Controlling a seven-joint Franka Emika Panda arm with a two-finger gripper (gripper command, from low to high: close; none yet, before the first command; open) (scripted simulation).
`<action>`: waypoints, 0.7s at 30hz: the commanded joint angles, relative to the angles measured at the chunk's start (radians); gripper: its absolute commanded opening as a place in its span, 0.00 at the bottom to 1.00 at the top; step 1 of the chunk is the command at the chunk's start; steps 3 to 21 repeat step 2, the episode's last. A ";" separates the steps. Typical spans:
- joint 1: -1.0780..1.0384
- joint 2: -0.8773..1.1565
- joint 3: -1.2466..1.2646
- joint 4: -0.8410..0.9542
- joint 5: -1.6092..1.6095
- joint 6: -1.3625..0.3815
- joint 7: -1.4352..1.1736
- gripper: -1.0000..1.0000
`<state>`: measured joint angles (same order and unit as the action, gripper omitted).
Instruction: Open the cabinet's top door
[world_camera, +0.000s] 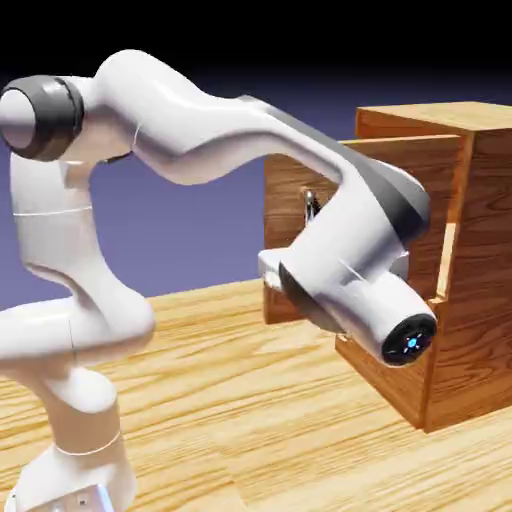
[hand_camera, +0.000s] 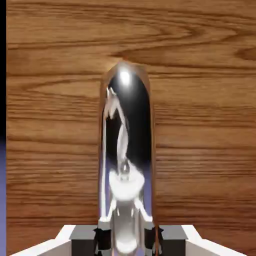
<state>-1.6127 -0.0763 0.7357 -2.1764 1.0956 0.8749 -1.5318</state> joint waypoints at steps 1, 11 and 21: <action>-0.001 0.004 0.000 0.003 -0.002 0.001 0.001 0.00; -0.001 0.004 0.000 0.003 -0.002 0.001 0.001 1.00; -0.001 0.004 0.000 0.003 -0.002 0.001 0.001 1.00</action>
